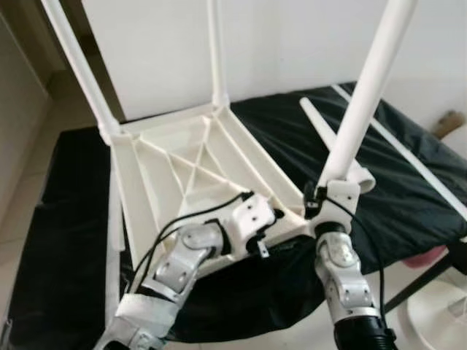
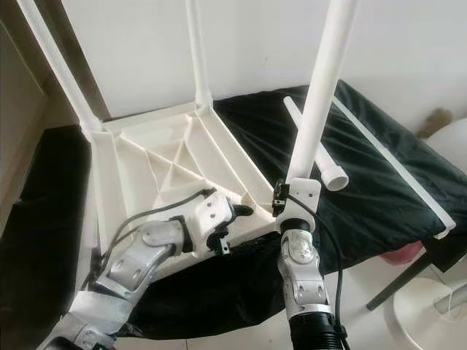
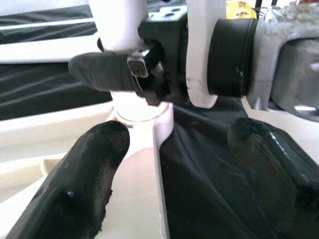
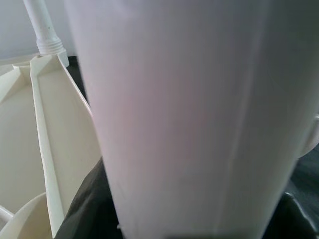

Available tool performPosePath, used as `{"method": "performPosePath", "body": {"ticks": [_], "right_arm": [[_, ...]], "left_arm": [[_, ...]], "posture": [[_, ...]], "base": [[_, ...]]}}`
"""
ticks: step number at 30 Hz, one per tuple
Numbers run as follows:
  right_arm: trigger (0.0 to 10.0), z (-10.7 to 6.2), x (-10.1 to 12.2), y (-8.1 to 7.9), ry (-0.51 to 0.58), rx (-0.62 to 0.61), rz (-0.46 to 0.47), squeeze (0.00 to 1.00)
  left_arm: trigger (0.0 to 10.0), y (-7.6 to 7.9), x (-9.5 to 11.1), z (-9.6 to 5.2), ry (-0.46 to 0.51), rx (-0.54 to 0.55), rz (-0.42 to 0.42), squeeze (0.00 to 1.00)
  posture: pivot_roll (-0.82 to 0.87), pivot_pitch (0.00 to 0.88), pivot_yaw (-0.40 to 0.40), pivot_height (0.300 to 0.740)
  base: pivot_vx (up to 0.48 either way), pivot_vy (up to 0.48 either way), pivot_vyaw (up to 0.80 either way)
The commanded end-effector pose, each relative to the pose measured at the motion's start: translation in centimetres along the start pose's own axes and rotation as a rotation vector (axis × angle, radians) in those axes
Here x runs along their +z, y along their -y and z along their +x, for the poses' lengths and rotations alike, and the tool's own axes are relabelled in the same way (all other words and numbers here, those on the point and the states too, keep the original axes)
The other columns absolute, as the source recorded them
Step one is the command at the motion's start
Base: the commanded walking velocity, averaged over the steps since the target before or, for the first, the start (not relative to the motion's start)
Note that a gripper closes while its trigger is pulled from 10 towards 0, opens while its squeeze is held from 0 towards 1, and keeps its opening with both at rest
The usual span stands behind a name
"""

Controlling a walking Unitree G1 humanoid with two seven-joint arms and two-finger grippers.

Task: Building children table

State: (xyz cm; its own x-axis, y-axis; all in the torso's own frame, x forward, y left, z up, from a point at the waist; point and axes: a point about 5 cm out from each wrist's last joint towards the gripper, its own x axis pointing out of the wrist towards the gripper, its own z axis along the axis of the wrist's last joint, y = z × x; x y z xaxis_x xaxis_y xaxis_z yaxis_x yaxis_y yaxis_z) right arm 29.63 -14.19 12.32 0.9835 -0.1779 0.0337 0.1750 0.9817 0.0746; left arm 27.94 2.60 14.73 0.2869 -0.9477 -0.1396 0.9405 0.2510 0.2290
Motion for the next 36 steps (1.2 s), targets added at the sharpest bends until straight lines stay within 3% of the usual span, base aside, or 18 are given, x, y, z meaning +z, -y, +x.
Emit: {"method": "performPosePath", "body": {"ticks": [1,8,9,18,25,28,29,36], "right_arm": [[10.0,-1.0,-2.4,-0.5,-0.130,-0.019,0.074,0.00],[10.0,-0.7,-1.7,-0.4,-0.110,-0.027,0.043,0.03],[10.0,-0.6,-1.5,-0.3,-0.099,-0.024,0.036,1.00],[10.0,-0.3,-1.0,0.2,-0.079,-0.009,0.028,1.00],[10.0,-0.4,0.2,1.3,-0.009,0.092,0.028,1.00],[10.0,-0.6,0.2,2.6,0.001,0.155,0.018,1.00],[10.0,-0.6,0.4,2.8,0.010,0.180,0.014,0.00],[10.0,-0.6,0.9,2.7,0.042,0.288,-0.002,0.00]], "left_arm": [[10.0,-0.5,-0.2,-0.1,-0.012,0.062,0.008,0.00],[10.0,-0.5,-0.3,-0.2,-0.015,0.062,0.014,0.00],[10.0,-0.6,-0.3,-0.2,-0.013,0.064,0.014,0.00],[10.0,-0.8,-0.2,0.0,-0.008,0.065,0.022,0.00],[10.0,-1.0,-0.1,0.0,-0.013,0.036,0.035,0.00],[10.0,-1.1,-0.2,-0.2,-0.025,0.016,0.042,0.00],[10.0,-1.1,-0.3,-0.3,-0.030,0.004,0.045,0.00],[10.0,-0.8,-0.7,-0.8,-0.048,-0.033,0.046,0.00]], "posture": [[-0.08,0.000,0.068,0.740],[-0.08,0.000,0.060,0.740],[-0.08,0.000,0.058,0.740],[-0.09,0.000,0.060,0.740],[-0.10,0.000,0.081,0.740],[-0.11,0.000,0.099,0.740],[-0.12,0.000,0.112,0.740],[-0.13,0.000,0.139,0.740]], "base": [[0.000,0.000,0.00],[0.000,0.000,0.00],[0.000,0.000,0.00],[0.000,0.000,0.00],[0.000,0.000,0.00],[0.000,0.000,0.00],[0.000,0.000,0.00],[0.000,0.000,0.00]]}}
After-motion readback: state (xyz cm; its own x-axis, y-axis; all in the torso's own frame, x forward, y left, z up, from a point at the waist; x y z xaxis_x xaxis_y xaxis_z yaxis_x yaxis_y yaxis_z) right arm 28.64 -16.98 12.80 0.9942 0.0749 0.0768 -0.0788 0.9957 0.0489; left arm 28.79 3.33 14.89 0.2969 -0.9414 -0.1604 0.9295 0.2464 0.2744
